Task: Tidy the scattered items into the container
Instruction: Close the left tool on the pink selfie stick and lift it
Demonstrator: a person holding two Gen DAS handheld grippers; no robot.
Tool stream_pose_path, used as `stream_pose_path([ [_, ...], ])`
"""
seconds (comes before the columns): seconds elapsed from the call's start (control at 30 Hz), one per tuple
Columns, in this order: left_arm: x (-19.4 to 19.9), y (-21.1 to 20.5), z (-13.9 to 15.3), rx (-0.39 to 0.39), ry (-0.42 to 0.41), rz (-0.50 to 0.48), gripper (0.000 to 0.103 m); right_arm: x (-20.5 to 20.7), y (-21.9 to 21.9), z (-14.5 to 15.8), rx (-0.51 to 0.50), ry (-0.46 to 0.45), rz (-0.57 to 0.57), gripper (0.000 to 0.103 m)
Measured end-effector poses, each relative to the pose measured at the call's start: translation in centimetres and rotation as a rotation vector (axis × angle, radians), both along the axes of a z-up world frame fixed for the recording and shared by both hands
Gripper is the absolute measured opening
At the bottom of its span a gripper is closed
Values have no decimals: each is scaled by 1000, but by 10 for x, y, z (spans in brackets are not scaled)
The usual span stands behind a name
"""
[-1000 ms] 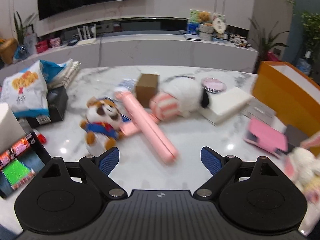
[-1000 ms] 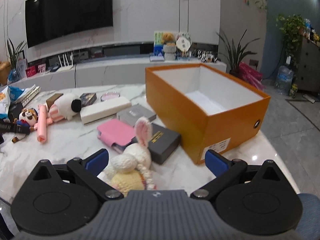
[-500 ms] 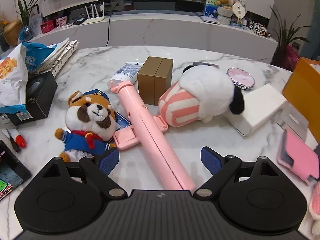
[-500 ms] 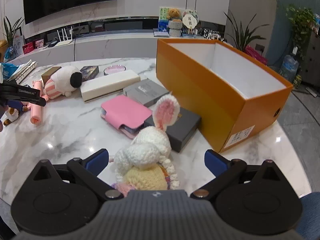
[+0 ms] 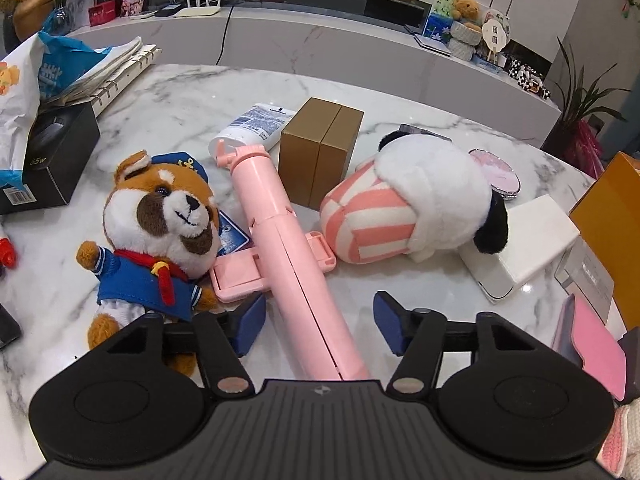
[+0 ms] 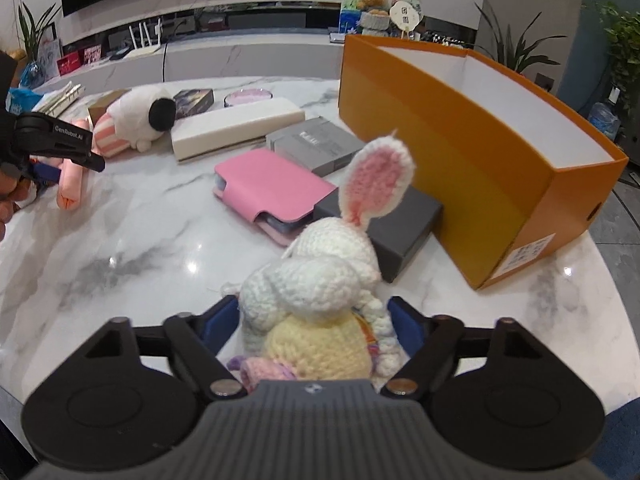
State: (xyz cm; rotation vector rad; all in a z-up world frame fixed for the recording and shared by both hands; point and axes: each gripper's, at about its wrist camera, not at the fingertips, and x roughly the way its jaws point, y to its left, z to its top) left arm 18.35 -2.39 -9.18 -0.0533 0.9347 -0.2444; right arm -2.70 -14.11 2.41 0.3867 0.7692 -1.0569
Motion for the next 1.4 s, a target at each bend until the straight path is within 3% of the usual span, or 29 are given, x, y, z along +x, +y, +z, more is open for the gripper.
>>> stream_pose_path([
  [0.07,0,0,0,7,-8,-3,58,2,-2,-1,1,10,3,81],
  [0.13,-1,2,0,11,-16,1,43,4,-3,-2,4,16,6,80],
  [0.23,-1,9,-1,-14,-18,2,41,5,-5,-4,6,18,5,79],
  [0.67,-15,30,2,-57,-2,-63,35,7,-9,-9,45,40,48,78],
  [0.9,-30,40,6,-70,-20,-94,32,-1,-7,-5,64,-24,63,69],
  [1.4,-36,56,25,-104,-38,-137,31,-4,4,7,53,-70,59,69],
])
